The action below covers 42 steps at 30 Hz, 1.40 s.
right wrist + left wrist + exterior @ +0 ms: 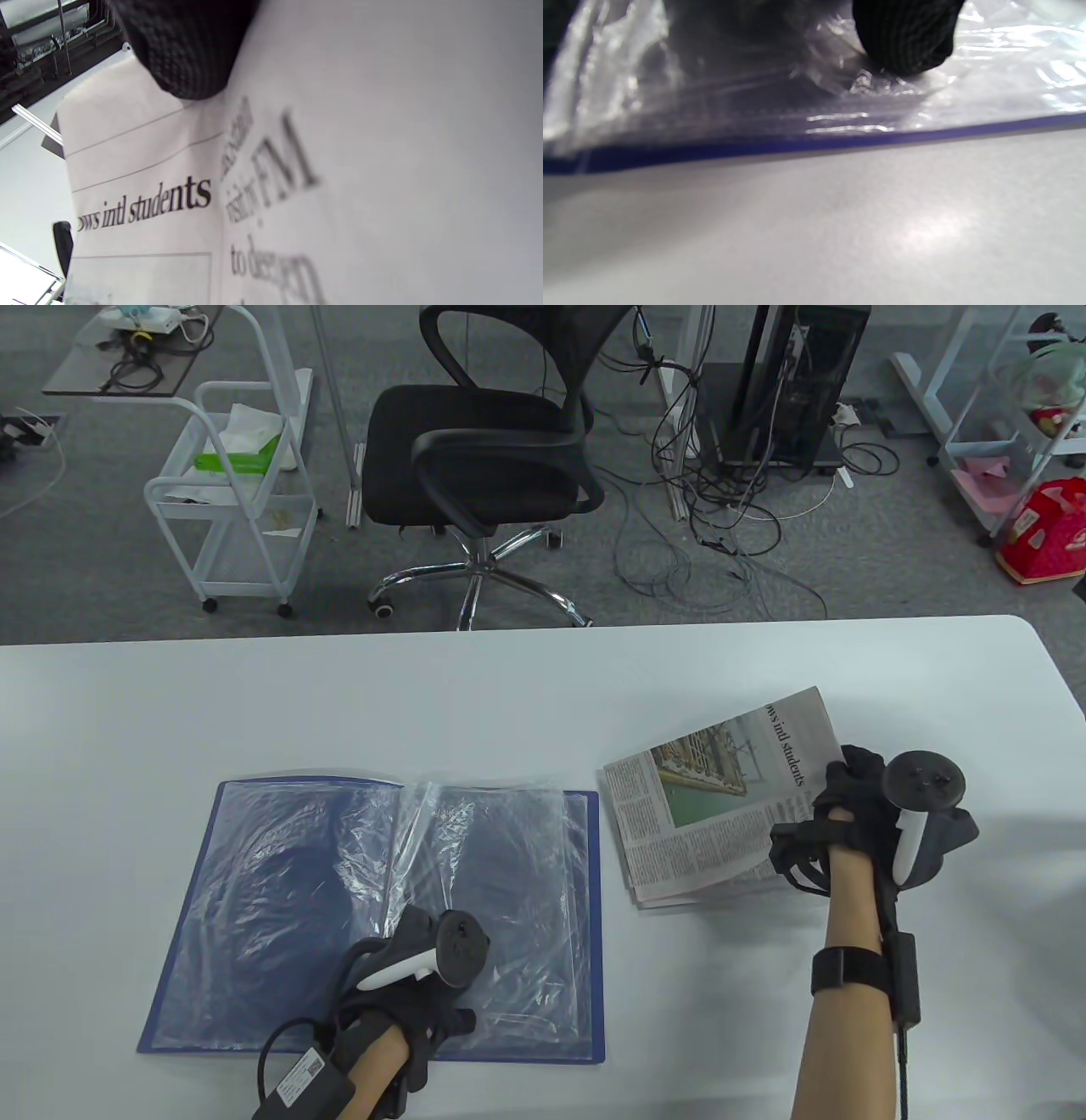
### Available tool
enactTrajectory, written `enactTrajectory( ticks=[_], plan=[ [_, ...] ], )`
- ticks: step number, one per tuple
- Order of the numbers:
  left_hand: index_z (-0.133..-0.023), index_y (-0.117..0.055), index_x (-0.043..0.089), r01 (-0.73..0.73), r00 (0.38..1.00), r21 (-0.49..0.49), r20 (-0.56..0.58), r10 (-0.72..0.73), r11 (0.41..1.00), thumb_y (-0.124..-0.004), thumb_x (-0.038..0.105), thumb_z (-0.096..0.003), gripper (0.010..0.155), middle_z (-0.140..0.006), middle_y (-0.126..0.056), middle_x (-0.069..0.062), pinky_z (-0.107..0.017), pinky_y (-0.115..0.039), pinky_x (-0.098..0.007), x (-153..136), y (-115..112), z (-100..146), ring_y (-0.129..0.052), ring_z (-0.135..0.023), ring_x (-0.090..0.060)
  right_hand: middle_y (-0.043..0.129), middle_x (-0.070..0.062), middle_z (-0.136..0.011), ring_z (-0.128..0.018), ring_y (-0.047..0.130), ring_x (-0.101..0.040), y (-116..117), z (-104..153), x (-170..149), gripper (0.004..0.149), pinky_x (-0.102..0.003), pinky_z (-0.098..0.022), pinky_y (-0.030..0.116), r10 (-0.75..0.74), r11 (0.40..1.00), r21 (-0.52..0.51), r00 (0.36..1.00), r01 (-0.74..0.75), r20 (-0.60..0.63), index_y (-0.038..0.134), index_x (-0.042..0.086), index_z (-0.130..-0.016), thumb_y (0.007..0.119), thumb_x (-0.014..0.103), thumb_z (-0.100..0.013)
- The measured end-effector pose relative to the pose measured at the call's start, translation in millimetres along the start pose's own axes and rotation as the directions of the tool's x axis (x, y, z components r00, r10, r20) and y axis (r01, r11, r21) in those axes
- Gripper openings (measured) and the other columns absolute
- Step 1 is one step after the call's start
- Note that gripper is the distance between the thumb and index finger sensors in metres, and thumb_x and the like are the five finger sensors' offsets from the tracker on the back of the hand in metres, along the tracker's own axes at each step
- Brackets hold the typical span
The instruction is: Pull newspapers from file folder
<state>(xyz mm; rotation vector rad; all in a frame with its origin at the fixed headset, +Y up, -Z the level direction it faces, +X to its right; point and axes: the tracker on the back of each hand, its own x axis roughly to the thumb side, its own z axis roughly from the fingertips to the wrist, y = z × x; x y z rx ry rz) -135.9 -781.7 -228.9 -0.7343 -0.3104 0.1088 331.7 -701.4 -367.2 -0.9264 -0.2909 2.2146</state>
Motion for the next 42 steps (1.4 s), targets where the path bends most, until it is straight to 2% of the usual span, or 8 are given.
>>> enactTrajectory(
  ticks=[6,10,13,20,28,33,39,42],
  plan=[
    [-0.107,-0.021,0.028,-0.004,1.0,0.0,0.0,0.004,1.0,-0.073,0.042,-0.0471,0.081,-0.11,-0.003,-0.01,-0.069,-0.028,-0.067,-0.2,0.1,0.0,-0.01,-0.1,-0.051,0.1,-0.001,-0.07,-0.03,0.108,-0.016,9.2,-5.0,-15.4,0.044,-0.041,-0.023,0.092,0.129,0.991,-0.044,0.991,-0.127,0.032,0.082,0.03,-0.082,0.085,0.034,-0.038],
    [-0.107,-0.022,0.028,-0.005,1.0,-0.001,-0.001,0.005,1.0,-0.073,0.042,-0.0471,0.081,-0.11,-0.003,-0.009,-0.069,-0.028,-0.067,-0.2,0.2,-0.1,-0.009,-0.1,-0.051,0.086,-0.003,-0.089,-0.071,0.098,-0.028,13.0,0.6,-13.3,0.061,-0.054,-0.053,0.081,0.308,0.949,-0.102,0.945,-0.297,0.114,0.068,0.029,-0.094,0.084,0.043,-0.037],
    [-0.107,-0.022,0.027,-0.004,1.0,-0.002,-0.002,0.004,1.0,-0.074,0.042,-0.0471,0.081,-0.11,-0.003,-0.01,-0.069,-0.028,-0.067,-0.1,0.3,-0.1,-0.009,-0.1,-0.051,0.076,-0.004,-0.099,-0.086,0.085,-0.034,11.3,8.5,-5.8,0.064,-0.059,-0.062,0.071,0.391,0.917,-0.152,0.904,-0.368,0.171,0.064,0.03,-0.096,0.082,0.048,-0.037],
    [-0.107,-0.021,0.028,-0.005,1.0,-0.002,-0.002,0.005,1.0,-0.073,0.042,-0.0471,0.081,-0.11,-0.003,-0.009,-0.069,-0.028,-0.067,0.0,0.5,-0.1,-0.009,-0.1,-0.051,0.076,-0.003,-0.101,-0.09,0.084,-0.034,-7.0,34.1,31.4,0.06,-0.06,-0.065,0.068,0.351,0.935,-0.168,0.886,-0.313,0.303,0.066,0.033,-0.095,0.08,0.049,-0.038],
    [-0.107,-0.022,0.028,-0.003,1.0,-0.003,-0.004,0.003,1.0,-0.074,0.042,-0.047,0.081,-0.11,-0.003,-0.009,-0.069,-0.028,-0.067,0.2,0.7,0.0,-0.01,-0.1,-0.051,0.076,0.0,-0.102,-0.093,0.082,-0.033,-13.1,91.2,79.0,0.056,-0.06,-0.066,0.067,0.292,0.956,-0.155,0.813,-0.248,0.503,0.07,0.037,-0.093,0.077,0.05,-0.039],
    [-0.107,-0.022,0.027,0.002,1.0,-0.002,-0.003,-0.002,1.0,-0.074,0.042,-0.0471,0.081,-0.11,-0.003,-0.01,-0.069,-0.028,-0.067,0.3,0.8,0.0,-0.01,-0.1,-0.051,0.076,0.0,-0.103,-0.094,0.081,-0.034,7.7,134.4,83.1,0.055,-0.061,-0.066,0.066,0.242,0.966,-0.08,0.762,-0.244,0.601,0.071,0.038,-0.093,0.076,0.051,-0.04],
    [-0.107,-0.022,0.027,0.009,1.0,0.001,-0.001,-0.009,1.0,-0.073,0.042,-0.0471,0.081,-0.111,-0.003,-0.01,-0.069,-0.029,-0.067,0.5,0.7,0.1,-0.01,-0.1,-0.052,0.075,-0.002,-0.104,-0.096,0.078,-0.036,60.7,180.2,67.0,0.054,-0.063,-0.067,0.064,0.228,0.937,0.035,0.684,-0.347,0.693,0.073,0.038,-0.092,0.076,0.051,-0.04],
    [-0.107,-0.022,0.027,0.01,1.0,0.003,0.001,-0.01,1.0,-0.073,0.042,-0.047,0.081,-0.111,-0.004,-0.01,-0.069,-0.029,-0.067,0.6,0.6,0.1,-0.011,-0.1,-0.052,0.075,-0.003,-0.104,-0.096,0.077,-0.038,81.5,191.4,59.2,0.053,-0.064,-0.066,0.063,0.233,0.912,0.063,0.64,-0.405,0.733,0.074,0.036,-0.091,0.077,0.05,-0.04]
  ],
)
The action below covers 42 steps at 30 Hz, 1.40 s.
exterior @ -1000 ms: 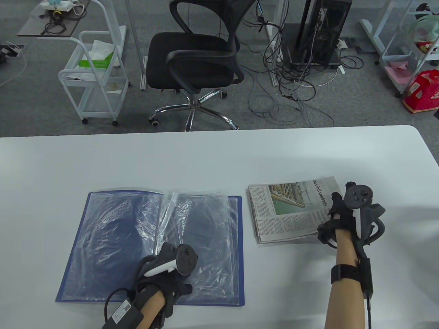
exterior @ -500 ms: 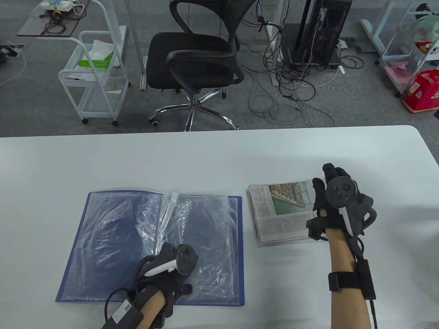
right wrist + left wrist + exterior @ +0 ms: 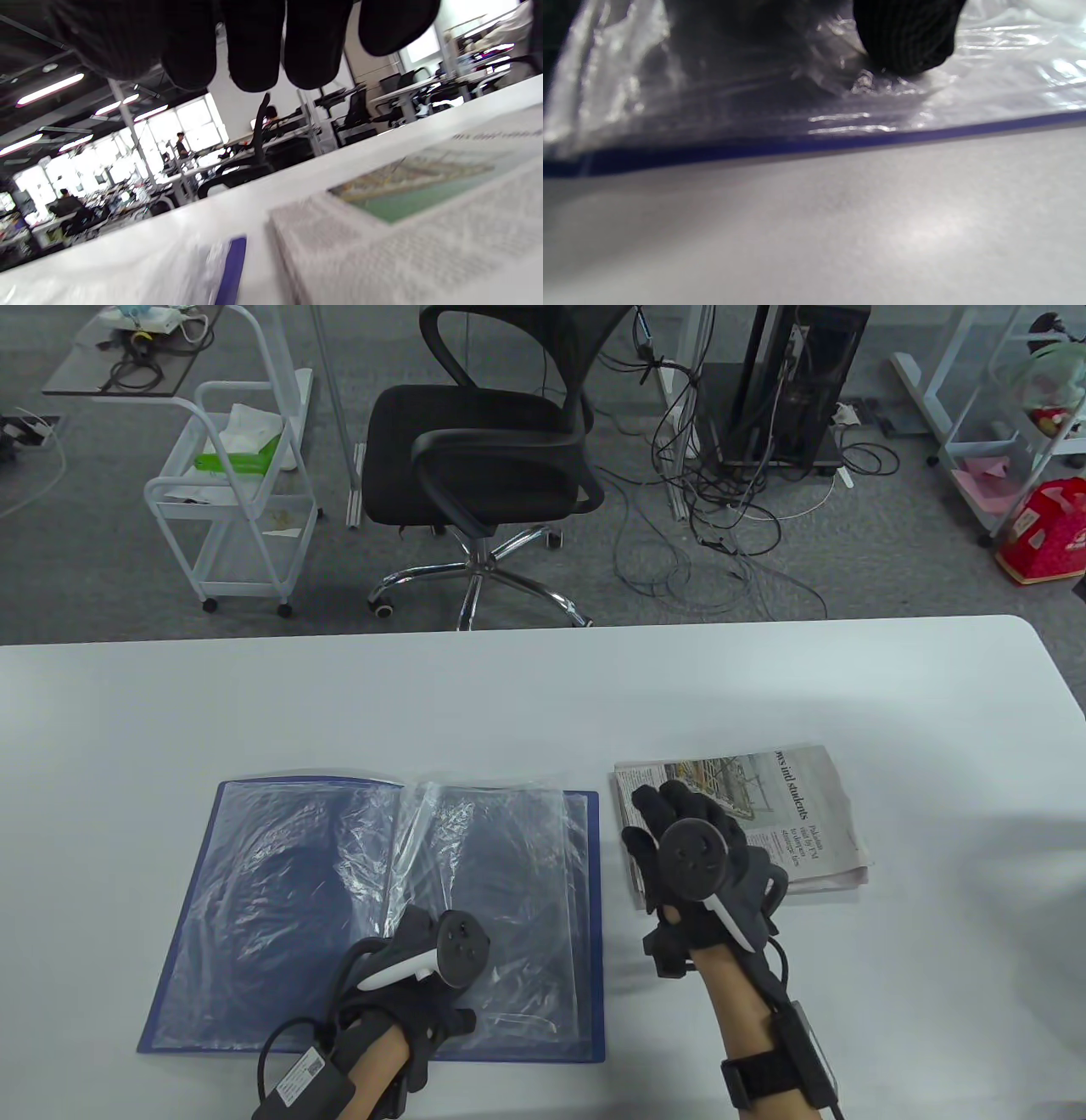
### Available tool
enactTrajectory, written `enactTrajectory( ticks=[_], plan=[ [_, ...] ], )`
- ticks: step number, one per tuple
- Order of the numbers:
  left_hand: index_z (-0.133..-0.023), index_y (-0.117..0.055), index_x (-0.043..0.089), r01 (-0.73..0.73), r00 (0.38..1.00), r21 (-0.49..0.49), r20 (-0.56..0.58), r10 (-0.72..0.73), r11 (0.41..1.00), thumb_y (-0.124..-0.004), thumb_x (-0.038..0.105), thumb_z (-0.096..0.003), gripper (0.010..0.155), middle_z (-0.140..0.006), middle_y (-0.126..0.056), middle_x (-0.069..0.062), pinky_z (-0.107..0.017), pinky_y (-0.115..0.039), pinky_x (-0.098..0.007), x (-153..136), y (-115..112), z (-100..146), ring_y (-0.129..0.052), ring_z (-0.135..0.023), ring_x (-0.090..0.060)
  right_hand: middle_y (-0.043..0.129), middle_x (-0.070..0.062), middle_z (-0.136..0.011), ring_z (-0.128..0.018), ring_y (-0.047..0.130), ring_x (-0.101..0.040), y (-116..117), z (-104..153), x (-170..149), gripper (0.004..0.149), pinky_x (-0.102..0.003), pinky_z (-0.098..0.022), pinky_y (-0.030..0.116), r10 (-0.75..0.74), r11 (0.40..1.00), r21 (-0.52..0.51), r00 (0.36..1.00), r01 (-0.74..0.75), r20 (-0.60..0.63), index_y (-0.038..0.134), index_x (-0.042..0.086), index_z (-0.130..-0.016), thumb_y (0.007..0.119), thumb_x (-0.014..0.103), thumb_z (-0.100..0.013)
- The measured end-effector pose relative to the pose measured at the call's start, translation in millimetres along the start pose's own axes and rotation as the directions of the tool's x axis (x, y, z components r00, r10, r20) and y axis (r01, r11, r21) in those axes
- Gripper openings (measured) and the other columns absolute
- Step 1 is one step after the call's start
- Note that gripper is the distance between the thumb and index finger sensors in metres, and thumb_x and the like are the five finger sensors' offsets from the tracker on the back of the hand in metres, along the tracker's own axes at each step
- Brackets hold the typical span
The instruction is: Pull newspapers from file folder
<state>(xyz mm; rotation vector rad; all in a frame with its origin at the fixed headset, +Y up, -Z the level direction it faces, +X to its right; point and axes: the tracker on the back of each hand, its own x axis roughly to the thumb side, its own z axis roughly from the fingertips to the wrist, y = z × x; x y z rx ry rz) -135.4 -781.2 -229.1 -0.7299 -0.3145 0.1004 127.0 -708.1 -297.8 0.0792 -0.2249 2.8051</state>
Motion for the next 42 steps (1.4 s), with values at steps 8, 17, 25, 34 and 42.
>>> enactTrajectory(
  ticks=[8,17,25,34,42],
  plan=[
    [-0.108,-0.022,0.026,0.007,1.0,0.005,0.005,-0.007,1.0,-0.074,0.043,-0.0472,0.081,-0.111,-0.005,-0.011,-0.069,-0.03,-0.067,0.2,0.1,0.1,-0.012,-0.1,-0.052,0.068,-0.005,-0.109,-0.1,0.071,-0.042,52.6,11.9,20.9,0.055,-0.066,-0.067,0.059,0.112,0.949,0.281,0.987,-0.141,0.118,0.074,0.036,-0.092,0.078,0.049,-0.039],
    [-0.111,-0.03,0.025,0.007,1.0,0.128,0.023,-0.01,0.992,-0.075,0.044,-0.0471,0.081,-0.117,-0.018,-0.012,-0.071,-0.038,-0.067,0.3,9.8,7.1,-0.025,-0.105,-0.054,0.06,-0.006,-0.113,-0.104,0.059,-0.045,74.6,17.6,22.9,0.06,-0.067,-0.067,0.055,0.238,0.883,0.368,0.953,-0.292,0.185,0.068,0.038,-0.095,0.082,0.048,-0.038],
    [-0.113,-0.044,0.026,-0.163,0.986,0.476,0.057,0.155,0.864,-0.076,0.043,-0.0469,0.075,-0.122,-0.035,-0.013,-0.072,-0.042,-0.067,-25.0,45.8,46.2,-0.036,-0.108,-0.053,0.061,-0.005,-0.112,-0.103,0.063,-0.043,74.1,16.7,22.6,0.061,-0.066,-0.066,0.058,0.24,0.88,0.375,0.954,-0.293,0.182,0.068,0.038,-0.095,0.083,0.048,-0.037],
    [-0.113,-0.052,0.025,-0.238,0.912,0.609,-0.127,0.389,0.757,-0.076,0.043,-0.0472,0.073,-0.122,-0.041,-0.015,-0.072,-0.042,-0.068,-104.2,54.1,69.5,-0.039,-0.108,-0.055,0.062,-0.005,-0.111,-0.103,0.064,-0.041,72.8,16.6,22.2,0.061,-0.066,-0.066,0.059,0.247,0.876,0.377,0.952,-0.3,0.184,0.068,0.037,-0.094,0.084,0.047,-0.036],
    [-0.114,-0.047,0.024,-0.33,0.727,0.596,-0.334,0.6,0.732,-0.075,0.044,-0.0473,0.075,-0.122,-0.033,-0.017,-0.072,-0.039,-0.069,-179.2,27.3,67.0,-0.032,-0.107,-0.057,0.063,-0.005,-0.11,-0.103,0.063,-0.041,72.6,16.5,22.0,0.061,-0.065,-0.066,0.059,0.242,0.875,0.385,0.954,-0.294,0.177,0.068,0.037,-0.094,0.084,0.047,-0.037]
  ],
)
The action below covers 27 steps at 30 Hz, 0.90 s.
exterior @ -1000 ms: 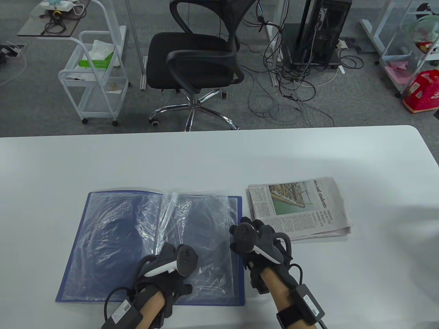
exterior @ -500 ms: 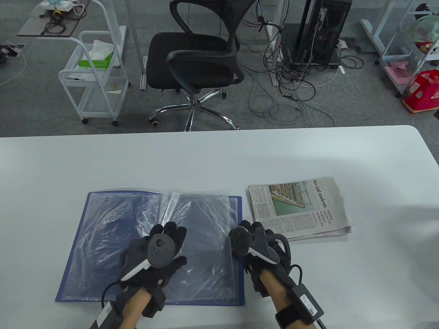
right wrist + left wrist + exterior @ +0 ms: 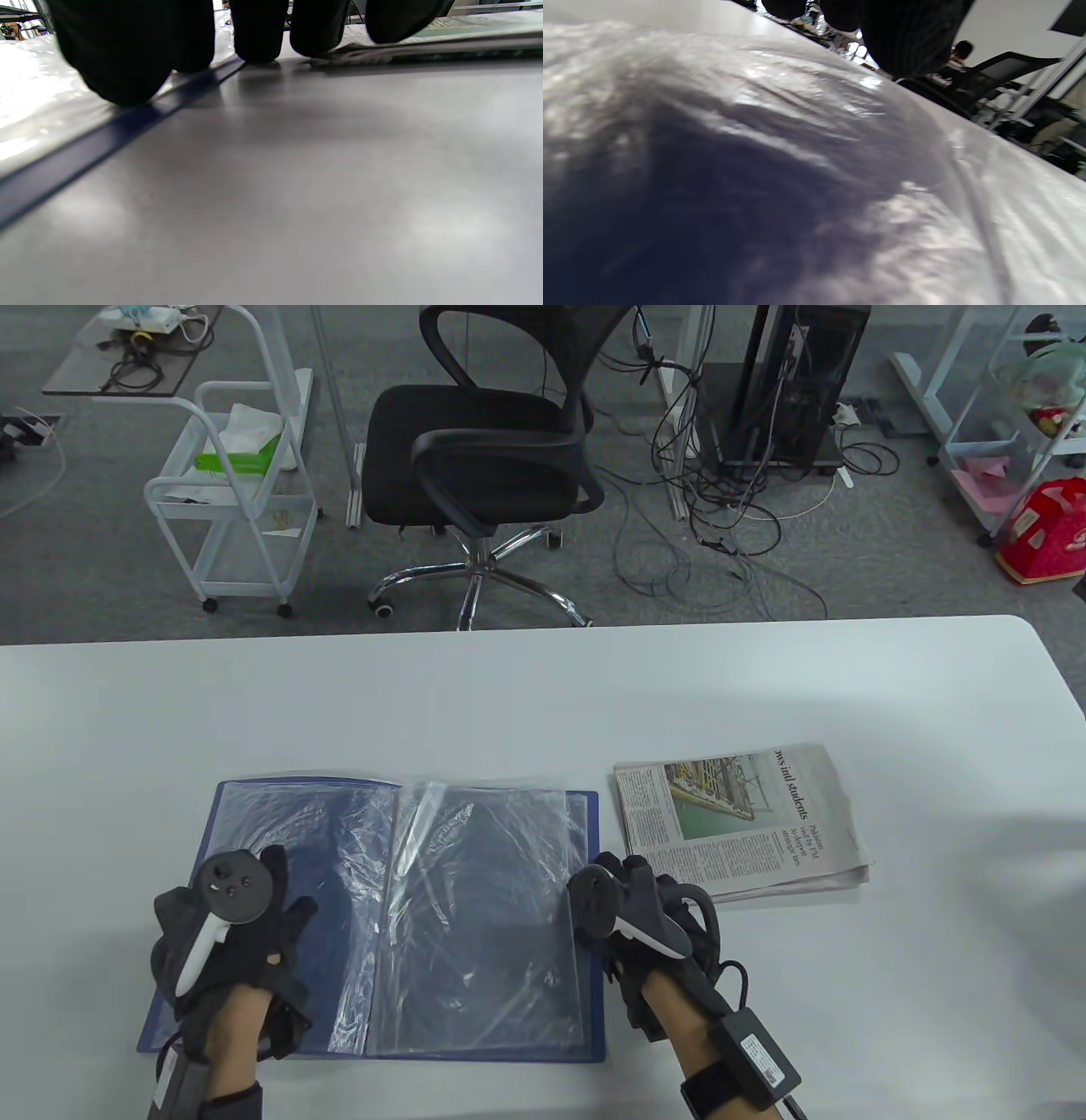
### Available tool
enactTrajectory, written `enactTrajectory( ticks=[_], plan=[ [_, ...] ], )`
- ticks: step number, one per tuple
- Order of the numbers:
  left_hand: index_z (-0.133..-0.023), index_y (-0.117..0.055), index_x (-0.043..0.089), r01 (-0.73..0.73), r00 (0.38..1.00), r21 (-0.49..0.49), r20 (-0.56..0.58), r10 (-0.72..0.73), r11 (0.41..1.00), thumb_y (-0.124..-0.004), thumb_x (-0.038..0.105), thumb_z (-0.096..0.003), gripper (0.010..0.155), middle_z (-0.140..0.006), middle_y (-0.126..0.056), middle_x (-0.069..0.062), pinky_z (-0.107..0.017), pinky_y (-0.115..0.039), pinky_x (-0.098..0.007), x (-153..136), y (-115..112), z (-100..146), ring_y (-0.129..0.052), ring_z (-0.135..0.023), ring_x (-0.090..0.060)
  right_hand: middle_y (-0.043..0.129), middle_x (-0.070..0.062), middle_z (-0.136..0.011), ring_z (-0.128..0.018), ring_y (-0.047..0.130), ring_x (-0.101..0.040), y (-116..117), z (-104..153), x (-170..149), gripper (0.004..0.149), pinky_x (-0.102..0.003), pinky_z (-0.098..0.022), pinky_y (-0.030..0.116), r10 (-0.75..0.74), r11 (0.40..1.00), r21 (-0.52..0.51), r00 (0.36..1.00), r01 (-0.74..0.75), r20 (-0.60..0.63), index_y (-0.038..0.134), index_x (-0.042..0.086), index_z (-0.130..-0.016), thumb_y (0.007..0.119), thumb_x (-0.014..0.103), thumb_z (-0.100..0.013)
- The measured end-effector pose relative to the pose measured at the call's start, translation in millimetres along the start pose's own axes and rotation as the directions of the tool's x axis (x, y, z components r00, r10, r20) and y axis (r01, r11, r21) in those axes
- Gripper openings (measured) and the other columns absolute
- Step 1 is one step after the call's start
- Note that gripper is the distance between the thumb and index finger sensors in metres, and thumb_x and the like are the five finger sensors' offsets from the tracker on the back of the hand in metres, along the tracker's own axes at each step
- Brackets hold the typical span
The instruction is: Pull newspapers from file folder
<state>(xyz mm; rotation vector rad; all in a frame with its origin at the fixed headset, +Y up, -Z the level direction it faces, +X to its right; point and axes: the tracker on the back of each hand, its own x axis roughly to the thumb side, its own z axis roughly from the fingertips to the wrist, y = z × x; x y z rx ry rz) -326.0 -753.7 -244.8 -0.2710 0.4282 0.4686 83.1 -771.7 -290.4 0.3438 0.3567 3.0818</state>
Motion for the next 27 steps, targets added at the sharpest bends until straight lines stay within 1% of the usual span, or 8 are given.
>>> enactTrajectory(
  ticks=[5,7,9,12,18,22,25,27],
  plan=[
    [-0.115,-0.036,0.017,-0.002,0.981,-0.009,-0.196,0.001,1.0,-0.074,0.049,-0.0465,0.084,-0.116,-0.022,-0.028,-0.069,-0.04,-0.07,-29.8,-8.3,-10.7,-0.029,-0.103,-0.061,0.063,-0.005,-0.11,-0.103,0.062,-0.041,-0.2,0.0,0.2,0.06,-0.066,-0.066,0.058,-0.004,1.0,0.006,1.0,0.004,-0.004,0.068,0.037,-0.094,0.084,0.047,-0.037],
    [-0.114,-0.036,0.013,-0.04,0.975,-0.026,-0.22,0.033,0.999,-0.073,0.05,-0.0466,0.086,-0.115,-0.025,-0.032,-0.068,-0.043,-0.07,-35.4,-10.6,-12.5,-0.033,-0.102,-0.062,0.064,-0.005,-0.109,-0.103,0.062,-0.041,-0.7,-0.2,0.4,0.06,-0.066,-0.066,0.058,0.0,1.0,0.009,1.0,0.0,-0.007,0.069,0.037,-0.094,0.084,0.046,-0.037],
    [-0.114,-0.037,0.012,-0.114,0.975,-0.06,-0.199,0.1,0.992,-0.072,0.049,-0.0472,0.085,-0.114,-0.023,-0.031,-0.067,-0.036,-0.071,-37.6,-13.2,-14.3,-0.026,-0.101,-0.061,0.064,-0.005,-0.109,-0.103,0.063,-0.041,-1.0,-0.7,0.7,0.06,-0.065,-0.066,0.059,0.004,1.0,0.012,1.0,-0.004,-0.009,0.069,0.037,-0.094,0.084,0.046,-0.036],
    [-0.114,-0.042,0.011,-0.146,0.973,-0.013,-0.18,0.142,0.989,-0.07,0.05,-0.0475,0.082,-0.116,-0.034,-0.031,-0.067,-0.043,-0.069,-37.6,-4.7,-11.5,-0.036,-0.101,-0.06,0.063,-0.004,-0.109,-0.103,0.061,-0.041,-1.5,-1.0,0.8,0.06,-0.066,-0.067,0.058,-0.003,1.0,0.02,1.0,0.003,-0.012,0.069,0.037,-0.094,0.084,0.046,-0.037],
    [-0.114,-0.046,0.008,-0.344,0.934,-0.062,-0.128,0.334,0.937,-0.067,0.052,-0.0488,0.082,-0.116,-0.046,-0.031,-0.067,-0.051,-0.067,-38.3,5.7,-4.7,-0.046,-0.102,-0.057,0.064,-0.004,-0.109,-0.104,0.061,-0.041,-2.6,-2.0,1.5,0.06,-0.066,-0.067,0.058,0.002,1.0,0.027,1.0,-0.002,-0.012,0.069,0.037,-0.093,0.085,0.044,-0.036],
    [-0.113,-0.051,0.007,-0.511,0.859,-0.149,-0.074,0.506,0.846,-0.067,0.052,-0.0498,0.08,-0.116,-0.056,-0.029,-0.067,-0.058,-0.065,-31.9,6.2,0.8,-0.057,-0.102,-0.054,0.063,-0.004,-0.109,-0.104,0.061,-0.041,-2.7,-2.3,1.6,0.059,-0.066,-0.067,0.058,0.004,1.0,0.029,1.0,-0.003,-0.011,0.069,0.037,-0.093,0.084,0.043,-0.037],
    [-0.11,-0.064,0.017,-0.629,0.769,-0.211,-0.033,0.638,0.748,-0.075,0.053,-0.0471,0.073,-0.113,-0.07,-0.019,-0.061,-0.05,-0.078,-21.7,2.2,5.5,-0.053,-0.095,-0.069,0.063,-0.004,-0.109,-0.104,0.06,-0.041,-2.4,-2.3,1.8,0.059,-0.066,-0.067,0.058,0.001,1.0,0.029,1.0,-0.001,-0.012,0.068,0.036,-0.094,0.084,0.043,-0.037],
    [-0.108,-0.064,0.021,-0.631,0.756,-0.21,0.051,0.653,0.747,-0.079,0.051,-0.0459,0.071,-0.113,-0.069,-0.017,-0.059,-0.061,-0.076,-12.8,3.1,7.4,-0.07,-0.091,-0.067,0.063,-0.004,-0.109,-0.104,0.06,-0.042,-2.4,-2.3,1.9,0.059,-0.066,-0.066,0.058,0.001,1.0,0.03,1.0,0.0,-0.012,0.068,0.036,-0.094,0.084,0.043,-0.037]
  ],
)
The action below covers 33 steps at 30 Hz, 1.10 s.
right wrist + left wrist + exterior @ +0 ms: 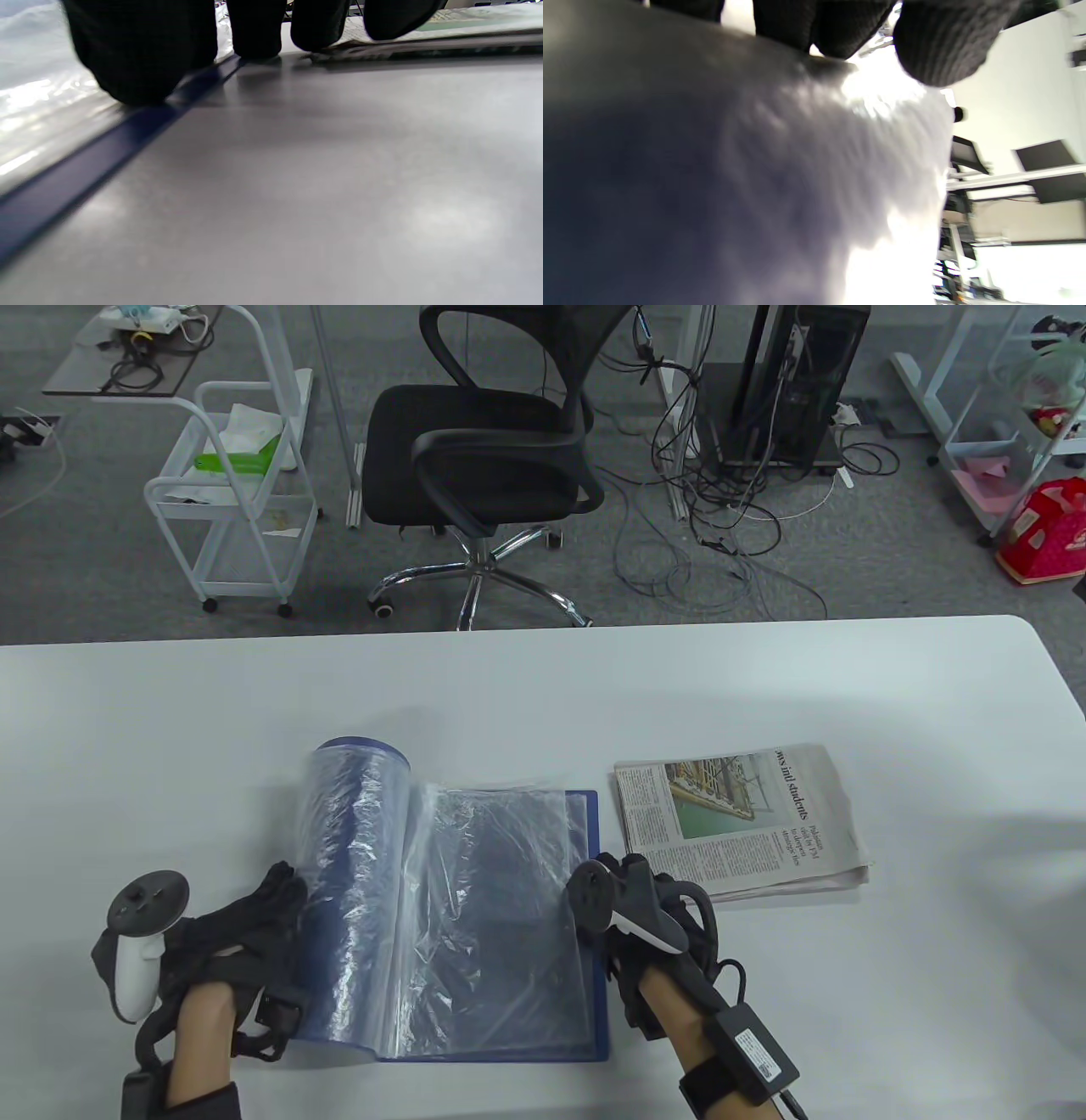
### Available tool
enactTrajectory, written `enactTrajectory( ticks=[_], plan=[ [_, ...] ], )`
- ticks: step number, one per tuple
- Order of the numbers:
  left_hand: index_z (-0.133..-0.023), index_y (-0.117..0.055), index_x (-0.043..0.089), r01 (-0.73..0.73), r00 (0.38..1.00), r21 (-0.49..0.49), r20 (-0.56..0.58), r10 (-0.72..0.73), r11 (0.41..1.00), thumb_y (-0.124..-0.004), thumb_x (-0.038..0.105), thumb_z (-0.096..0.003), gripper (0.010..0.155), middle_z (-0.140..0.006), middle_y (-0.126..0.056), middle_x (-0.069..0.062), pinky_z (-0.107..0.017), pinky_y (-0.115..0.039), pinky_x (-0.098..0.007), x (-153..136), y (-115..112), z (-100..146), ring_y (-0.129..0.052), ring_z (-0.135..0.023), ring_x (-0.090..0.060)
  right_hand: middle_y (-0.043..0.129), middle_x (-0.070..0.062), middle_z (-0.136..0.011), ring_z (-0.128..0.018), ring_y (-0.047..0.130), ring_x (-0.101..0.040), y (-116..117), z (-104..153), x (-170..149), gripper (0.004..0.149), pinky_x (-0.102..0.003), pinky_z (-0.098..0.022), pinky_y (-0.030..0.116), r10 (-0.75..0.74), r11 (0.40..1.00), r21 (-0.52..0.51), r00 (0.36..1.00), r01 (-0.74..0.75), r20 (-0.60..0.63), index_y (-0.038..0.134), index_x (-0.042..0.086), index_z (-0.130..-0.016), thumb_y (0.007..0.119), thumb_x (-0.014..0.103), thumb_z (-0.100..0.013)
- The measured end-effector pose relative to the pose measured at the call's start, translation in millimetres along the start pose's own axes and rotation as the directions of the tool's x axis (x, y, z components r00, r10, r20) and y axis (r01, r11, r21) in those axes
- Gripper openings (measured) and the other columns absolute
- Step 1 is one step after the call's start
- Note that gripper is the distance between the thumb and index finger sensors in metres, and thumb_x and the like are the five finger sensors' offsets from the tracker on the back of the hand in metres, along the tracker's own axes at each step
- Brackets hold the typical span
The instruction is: Pull newspapers from file folder
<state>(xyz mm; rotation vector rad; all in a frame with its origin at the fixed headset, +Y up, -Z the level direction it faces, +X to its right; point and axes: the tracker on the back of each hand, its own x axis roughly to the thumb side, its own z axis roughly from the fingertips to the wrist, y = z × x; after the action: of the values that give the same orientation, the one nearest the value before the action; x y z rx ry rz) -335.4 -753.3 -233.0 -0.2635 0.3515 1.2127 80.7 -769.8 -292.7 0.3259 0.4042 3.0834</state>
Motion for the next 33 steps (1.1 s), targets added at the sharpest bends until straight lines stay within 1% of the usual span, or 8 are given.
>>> enactTrajectory(
  ticks=[4,6,9,13,18,23,29,33],
  plan=[
    [-0.112,-0.047,0.021,0.078,0.991,0.036,0.107,-0.082,0.996,-0.086,0.042,-0.045,0.081,-0.119,-0.053,-0.023,-0.063,-0.067,-0.068,20.7,-11.3,3.0,-0.075,-0.095,-0.06,0.062,-0.004,-0.109,-0.104,0.06,-0.042,0.0,-0.1,0.0,0.059,-0.066,-0.066,0.058,-0.003,1.0,0.0,1.0,0.003,0.0,0.068,0.036,-0.094,0.084,0.043,-0.037],
    [-0.111,-0.043,0.003,0.136,0.981,0.113,0.123,-0.149,0.984,-0.088,0.04,-0.0442,0.088,-0.107,-0.077,-0.03,-0.06,-0.072,-0.059,30.0,-18.0,7.1,-0.088,-0.081,-0.048,0.062,-0.004,-0.109,-0.104,0.06,-0.042,0.0,-0.2,0.0,0.059,-0.066,-0.066,0.058,-0.005,1.0,0.001,1.0,0.005,0.001,0.068,0.036,-0.094,0.084,0.043,-0.037],
    [-0.11,-0.05,0.001,0.149,0.973,0.002,0.177,-0.147,0.989,-0.087,0.038,-0.0449,0.084,-0.082,-0.098,-0.016,-0.049,-0.082,-0.053,38.9,-33.7,6.6,-0.102,-0.058,-0.035,0.062,-0.004,-0.109,-0.104,0.06,-0.042,-0.1,-0.3,0.1,0.059,-0.066,-0.066,0.058,-0.007,1.0,0.003,1.0,0.007,0.001,0.068,0.036,-0.094,0.084,0.043,-0.037],
    [-0.101,-0.078,0.003,0.164,0.973,-0.067,0.174,-0.15,0.984,-0.086,0.036,-0.0457,0.065,-0.061,-0.11,-0.006,-0.037,-0.092,-0.047,45.7,-61.3,7.4,-0.111,-0.039,-0.026,0.062,-0.004,-0.109,-0.104,0.06,-0.041,0.1,-0.3,-0.5,0.06,-0.066,-0.066,0.058,-0.011,1.0,0.001,1.0,0.011,0.003,0.068,0.036,-0.094,0.084,0.043,-0.037],
    [-0.09,-0.087,0.009,0.125,0.975,-0.203,0.207,-0.082,0.971,-0.08,0.034,-0.0493,0.048,-0.063,-0.112,-0.007,-0.031,-0.096,-0.043,51.0,-97.6,7.9,-0.116,-0.032,-0.022,0.063,-0.004,-0.109,-0.103,0.06,-0.041,0.0,-0.2,-1.1,0.06,-0.066,-0.066,0.058,-0.011,1.0,-0.001,1.0,0.011,0.007,0.068,0.036,-0.094,0.084,0.044,-0.037],
    [-0.088,-0.087,0.009,0.135,0.97,-0.189,0.224,-0.092,0.973,-0.078,0.033,-0.0501,0.046,-0.065,-0.112,-0.008,-0.028,-0.098,-0.041,55.6,-119.3,12.3,-0.118,-0.029,-0.021,0.07,-0.007,-0.107,-0.098,0.072,-0.041,-10.3,2.7,-10.6,0.058,-0.064,-0.063,0.065,-0.111,0.993,-0.051,0.994,0.11,-0.006,0.071,0.032,-0.093,0.081,0.044,-0.038],
    [-0.088,-0.088,0.01,0.162,0.962,-0.193,0.248,-0.112,0.968,-0.079,0.035,-0.0499,0.047,-0.065,-0.113,-0.009,-0.026,-0.097,-0.041,64.8,-150.2,12.2,-0.118,-0.026,-0.023,0.079,-0.012,-0.1,-0.087,0.087,-0.042,-49.3,23.1,-54.9,0.056,-0.063,-0.058,0.071,-0.463,0.855,-0.271,0.886,0.442,-0.017,0.074,0.028,-0.093,0.076,0.047,-0.04],
    [-0.089,-0.089,0.011,0.2,0.955,-0.209,0.261,-0.143,0.957,-0.079,0.038,-0.0499,0.049,-0.067,-0.113,-0.01,-0.027,-0.098,-0.042,71.8,-170.9,10.5,-0.119,-0.028,-0.024,0.081,-0.012,-0.098,-0.085,0.088,-0.041,-65.4,35.5,-80.5,0.056,-0.062,-0.057,0.072,-0.529,0.771,-0.418,0.849,0.481,0.002,0.075,0.027,-0.092,0.075,0.048,-0.04]
  ],
)
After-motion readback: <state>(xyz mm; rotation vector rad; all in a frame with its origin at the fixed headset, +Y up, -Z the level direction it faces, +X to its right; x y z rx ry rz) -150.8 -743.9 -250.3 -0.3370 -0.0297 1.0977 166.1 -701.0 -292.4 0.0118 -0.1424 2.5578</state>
